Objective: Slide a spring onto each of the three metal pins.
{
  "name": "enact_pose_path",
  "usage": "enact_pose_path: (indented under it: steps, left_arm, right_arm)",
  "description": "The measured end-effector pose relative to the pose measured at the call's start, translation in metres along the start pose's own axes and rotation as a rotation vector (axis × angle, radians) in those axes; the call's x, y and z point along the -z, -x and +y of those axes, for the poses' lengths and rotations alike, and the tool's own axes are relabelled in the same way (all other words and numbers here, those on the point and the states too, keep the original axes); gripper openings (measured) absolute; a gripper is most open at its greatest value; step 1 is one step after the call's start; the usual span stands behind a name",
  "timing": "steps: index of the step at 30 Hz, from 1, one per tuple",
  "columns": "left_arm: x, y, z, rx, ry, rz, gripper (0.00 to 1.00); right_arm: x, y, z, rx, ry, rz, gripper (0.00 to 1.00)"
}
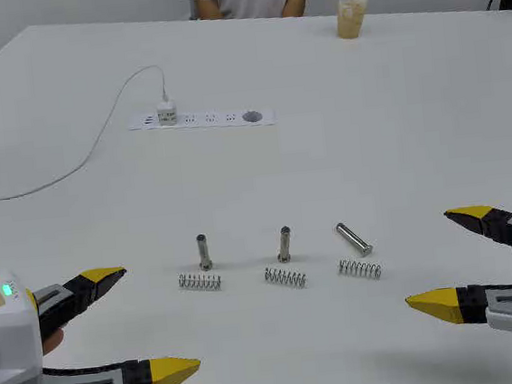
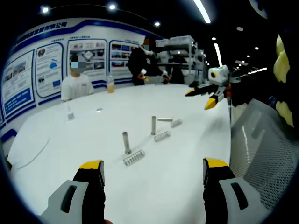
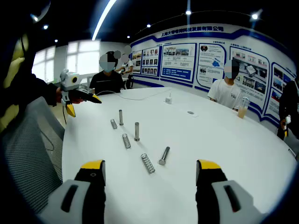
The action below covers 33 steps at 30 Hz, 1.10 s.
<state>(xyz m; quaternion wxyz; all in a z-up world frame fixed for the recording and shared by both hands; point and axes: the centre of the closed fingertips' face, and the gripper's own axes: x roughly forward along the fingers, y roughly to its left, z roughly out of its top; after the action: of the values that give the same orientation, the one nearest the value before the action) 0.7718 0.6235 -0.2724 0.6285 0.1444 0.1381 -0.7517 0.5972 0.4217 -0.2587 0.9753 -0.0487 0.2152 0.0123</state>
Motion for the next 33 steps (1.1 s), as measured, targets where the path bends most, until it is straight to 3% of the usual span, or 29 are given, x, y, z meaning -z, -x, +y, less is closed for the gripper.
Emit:
enact_pose_path:
  steps: [27, 33]
  left_arm:
    - [-0.001, 0.000, 0.003, -0.006, -0.001, -0.003, 0.88]
    - [-0.002, 0.000, 0.003, -0.006, 0.000, -0.005, 0.88]
  right_arm:
    - [-0.007, -0.002, -0.006, 0.002, 0.002, 0.007, 0.79]
    - [-0.015, -0.006, -0.012, 0.007, 0.002, 0.001, 0.78]
